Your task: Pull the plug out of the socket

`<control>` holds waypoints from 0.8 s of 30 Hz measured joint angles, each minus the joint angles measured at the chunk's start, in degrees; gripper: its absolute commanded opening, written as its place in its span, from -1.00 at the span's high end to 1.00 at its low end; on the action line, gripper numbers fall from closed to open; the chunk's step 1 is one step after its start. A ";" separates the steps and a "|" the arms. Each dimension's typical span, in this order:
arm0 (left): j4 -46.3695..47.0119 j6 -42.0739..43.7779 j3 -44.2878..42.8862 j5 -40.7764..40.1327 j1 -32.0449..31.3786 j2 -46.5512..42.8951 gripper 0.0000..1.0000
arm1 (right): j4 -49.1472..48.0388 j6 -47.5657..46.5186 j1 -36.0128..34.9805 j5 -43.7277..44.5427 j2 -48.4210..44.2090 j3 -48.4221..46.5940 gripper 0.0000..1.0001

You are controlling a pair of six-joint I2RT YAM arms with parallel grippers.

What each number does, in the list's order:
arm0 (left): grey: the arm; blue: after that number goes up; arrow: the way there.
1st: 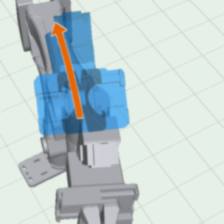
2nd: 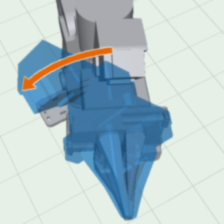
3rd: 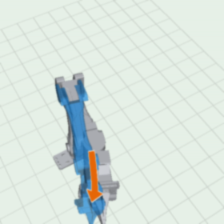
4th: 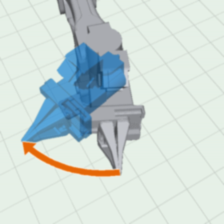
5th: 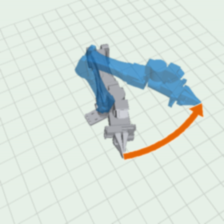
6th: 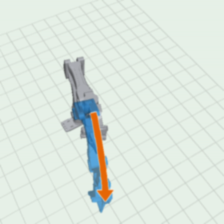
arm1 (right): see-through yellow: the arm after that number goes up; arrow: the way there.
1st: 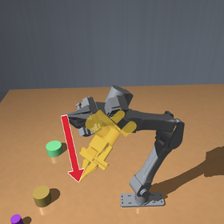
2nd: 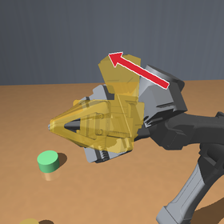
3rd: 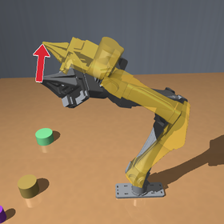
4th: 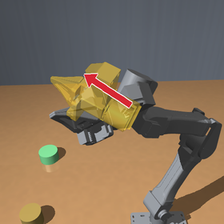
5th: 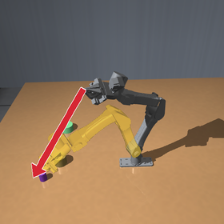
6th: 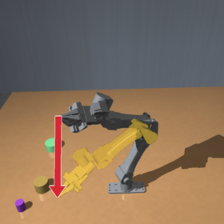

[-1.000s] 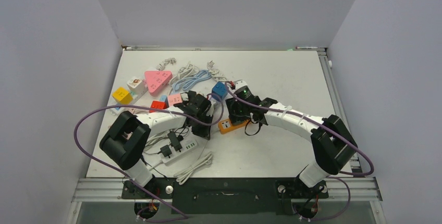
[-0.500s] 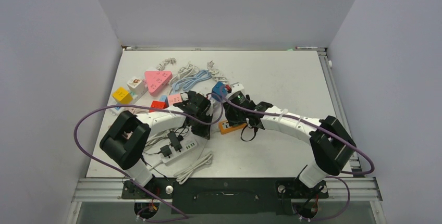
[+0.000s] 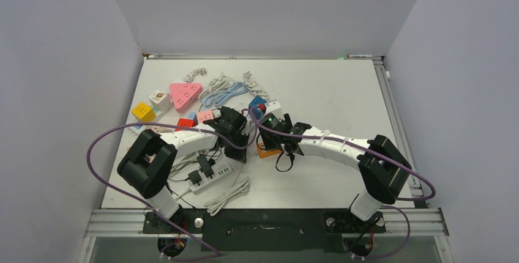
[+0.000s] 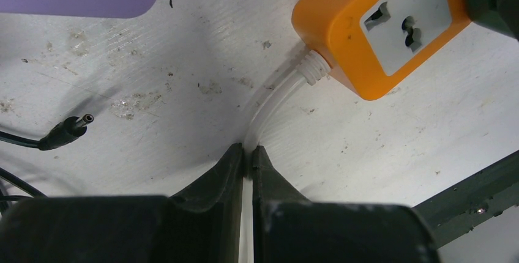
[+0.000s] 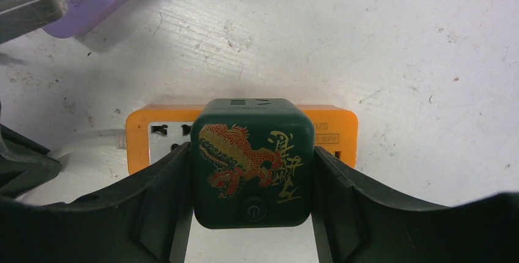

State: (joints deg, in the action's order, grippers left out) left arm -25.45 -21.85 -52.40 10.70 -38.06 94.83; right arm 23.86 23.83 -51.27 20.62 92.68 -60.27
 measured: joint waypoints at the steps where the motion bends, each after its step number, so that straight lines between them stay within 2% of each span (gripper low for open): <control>1: 0.00 0.00 -0.02 0.02 0.00 0.02 1.00 | 0.09 0.04 0.07 -0.07 0.00 -0.04 0.89; 4: -0.04 -0.02 -0.04 0.02 0.00 0.04 1.00 | 0.07 -0.02 0.79 -1.42 -0.11 -0.07 0.89; 14: -0.04 0.20 -0.72 -0.07 0.00 0.63 1.00 | -2.32 -0.63 8.28 -14.25 -1.73 1.31 0.89; 24: -0.04 0.28 -0.79 -0.09 0.00 0.68 1.00 | -3.19 -0.76 9.49 -16.46 -2.29 2.05 0.89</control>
State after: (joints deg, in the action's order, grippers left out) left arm -25.50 -21.56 -53.19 10.61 -38.06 95.50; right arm 20.67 23.07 -41.78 4.16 90.39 -58.22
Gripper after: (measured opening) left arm 0.032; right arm 0.587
